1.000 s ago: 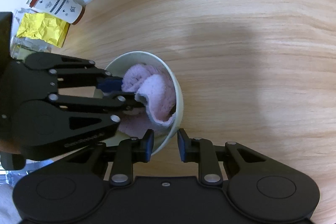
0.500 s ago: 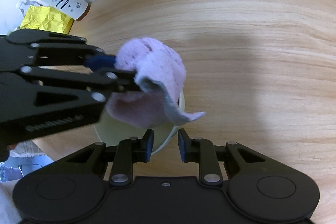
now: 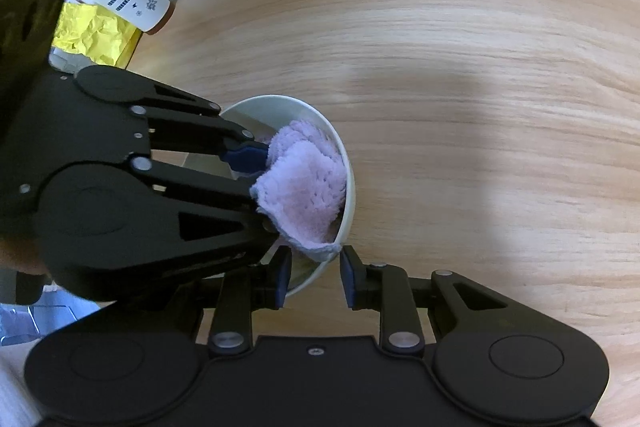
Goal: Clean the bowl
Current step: 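Drag the cloth up over the bowl rim with the left gripper, then press the cloth back into the bowl with the left gripper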
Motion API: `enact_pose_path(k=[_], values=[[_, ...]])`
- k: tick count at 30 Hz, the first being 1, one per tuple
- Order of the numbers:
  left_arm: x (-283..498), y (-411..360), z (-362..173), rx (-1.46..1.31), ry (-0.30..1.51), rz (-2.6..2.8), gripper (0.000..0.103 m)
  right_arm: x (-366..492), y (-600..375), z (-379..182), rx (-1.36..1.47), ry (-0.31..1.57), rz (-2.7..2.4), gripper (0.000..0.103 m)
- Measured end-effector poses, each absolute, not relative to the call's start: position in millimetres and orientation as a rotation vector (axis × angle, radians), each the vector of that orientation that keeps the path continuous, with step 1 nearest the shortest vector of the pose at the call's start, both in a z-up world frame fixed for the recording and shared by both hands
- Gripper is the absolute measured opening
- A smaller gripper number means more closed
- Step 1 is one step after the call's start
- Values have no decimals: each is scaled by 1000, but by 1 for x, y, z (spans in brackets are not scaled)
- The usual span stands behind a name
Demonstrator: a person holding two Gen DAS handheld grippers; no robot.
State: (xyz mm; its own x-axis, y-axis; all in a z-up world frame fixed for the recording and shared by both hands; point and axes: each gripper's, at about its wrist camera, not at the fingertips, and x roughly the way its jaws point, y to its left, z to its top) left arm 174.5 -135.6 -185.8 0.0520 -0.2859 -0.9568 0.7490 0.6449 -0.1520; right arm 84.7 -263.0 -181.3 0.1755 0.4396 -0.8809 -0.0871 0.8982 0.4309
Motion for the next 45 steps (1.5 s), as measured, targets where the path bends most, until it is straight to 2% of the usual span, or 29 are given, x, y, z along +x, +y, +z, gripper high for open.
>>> enact_pose_path(k=[9,22,35,45], values=[[176,-130,-186,543,1316,-793,17,86,-259,-176,255,1342,379,30],[157,-117,-133,705,1155,-739,17,86,-257,-176,259,1346,385,30],[159,-119,-140,689,1161,-778,18,86,-258,-176,248,1359,388,30],[164,-118,-166,642,1224,-793,18,87,-262,-176,279,1368,381,30]])
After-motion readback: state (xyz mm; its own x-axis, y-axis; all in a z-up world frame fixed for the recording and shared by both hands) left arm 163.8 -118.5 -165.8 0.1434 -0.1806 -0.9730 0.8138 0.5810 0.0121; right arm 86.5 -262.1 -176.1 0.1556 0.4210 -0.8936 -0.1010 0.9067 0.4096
